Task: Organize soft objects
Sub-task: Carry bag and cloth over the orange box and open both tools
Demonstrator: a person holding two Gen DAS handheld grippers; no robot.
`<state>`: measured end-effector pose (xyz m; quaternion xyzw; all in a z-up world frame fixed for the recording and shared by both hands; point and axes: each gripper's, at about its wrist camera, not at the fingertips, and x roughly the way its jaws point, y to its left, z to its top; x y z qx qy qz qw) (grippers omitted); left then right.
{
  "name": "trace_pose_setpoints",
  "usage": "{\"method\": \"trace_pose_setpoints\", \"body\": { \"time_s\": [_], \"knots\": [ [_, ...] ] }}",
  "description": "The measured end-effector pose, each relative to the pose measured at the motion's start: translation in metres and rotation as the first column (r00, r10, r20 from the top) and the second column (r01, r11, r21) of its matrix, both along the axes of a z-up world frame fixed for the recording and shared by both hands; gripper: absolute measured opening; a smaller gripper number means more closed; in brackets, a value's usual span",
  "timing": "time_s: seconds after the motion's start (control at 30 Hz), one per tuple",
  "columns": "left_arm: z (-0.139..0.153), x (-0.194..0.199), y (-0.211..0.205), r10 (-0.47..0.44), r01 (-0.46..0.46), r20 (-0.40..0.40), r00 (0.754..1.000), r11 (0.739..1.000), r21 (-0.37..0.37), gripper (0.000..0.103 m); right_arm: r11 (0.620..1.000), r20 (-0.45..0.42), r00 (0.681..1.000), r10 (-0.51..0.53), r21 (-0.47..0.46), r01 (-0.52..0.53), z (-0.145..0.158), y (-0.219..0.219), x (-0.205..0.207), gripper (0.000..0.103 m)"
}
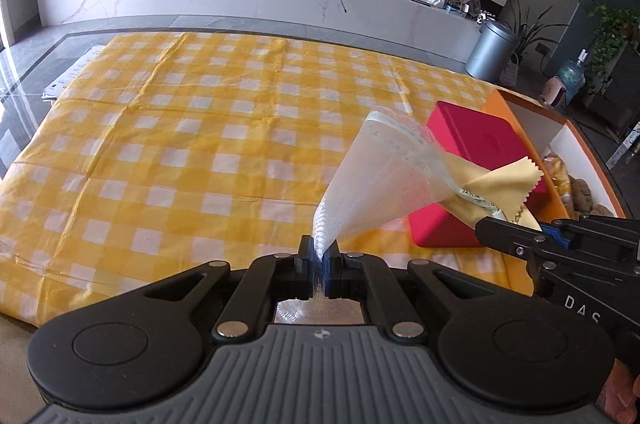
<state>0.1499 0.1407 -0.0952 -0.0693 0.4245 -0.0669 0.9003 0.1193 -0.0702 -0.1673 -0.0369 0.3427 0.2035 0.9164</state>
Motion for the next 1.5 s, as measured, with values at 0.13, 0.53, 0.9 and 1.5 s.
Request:
{"method": "trace_pose_setpoints", "body": {
  "time_s": [0.13, 0.53, 0.9, 1.5],
  "knots": [
    [0.014, -0.015, -0.026, -0.050, 0.050, 0.034, 0.998, 0.999, -0.003, 0.005, 0.998, 0.035, 0.998, -0.051, 0.024, 0.050, 0.014, -0.029, -0.027, 0.008],
    [0.037, -0.028, -0.115, -0.207, 0.210, 0.095, 0.974, 0.978, -0.018, 0.005, 0.965, 0.089, 0.965, -0.248, 0.115, 0.238, 0.030, -0.136, -0.089, 0.008],
    [0.027, -0.008, -0.193, -0.312, 0.311, 0.092, 0.946, 0.950, 0.021, 0.004, 0.918, 0.077, 0.924, -0.374, 0.169, 0.358, 0.027, -0.215, -0.094, 0.008],
    [0.019, 0.050, -0.269, -0.376, 0.359, 0.121, 0.919, 0.923, 0.140, 0.004, 0.910, 0.070, 0.909, -0.411, 0.084, 0.406, 0.010, -0.269, -0.026, 0.008]
  ]
}}
